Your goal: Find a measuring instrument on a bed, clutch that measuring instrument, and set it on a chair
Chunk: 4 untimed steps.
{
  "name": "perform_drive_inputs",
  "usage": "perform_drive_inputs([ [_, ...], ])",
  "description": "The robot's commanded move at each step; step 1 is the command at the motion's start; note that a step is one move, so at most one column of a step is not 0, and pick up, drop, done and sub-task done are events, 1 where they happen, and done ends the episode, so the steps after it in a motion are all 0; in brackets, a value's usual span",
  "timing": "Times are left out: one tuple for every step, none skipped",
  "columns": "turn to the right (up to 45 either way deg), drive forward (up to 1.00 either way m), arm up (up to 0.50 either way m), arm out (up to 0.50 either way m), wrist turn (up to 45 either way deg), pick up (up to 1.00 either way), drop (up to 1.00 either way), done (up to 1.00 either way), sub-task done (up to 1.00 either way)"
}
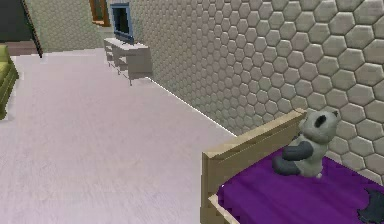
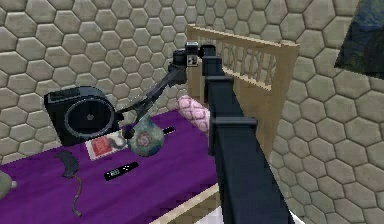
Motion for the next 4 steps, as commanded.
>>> perform_drive_inputs([
  [0.0,0.00,0.00,0.00,-3.0,0.00,0.00,0.00,0.00],
  [0.0,0.00,0.00,-0.48,0.0,0.00,0.00,0.00,0.00],
  [-36.0,0.00,0.00,0.00,0.0,0.00,0.00,0.00,0.00],
  [0.0,1.00,0.00,0.00,0.0,0.00,0.00,0.00,0.00],
])
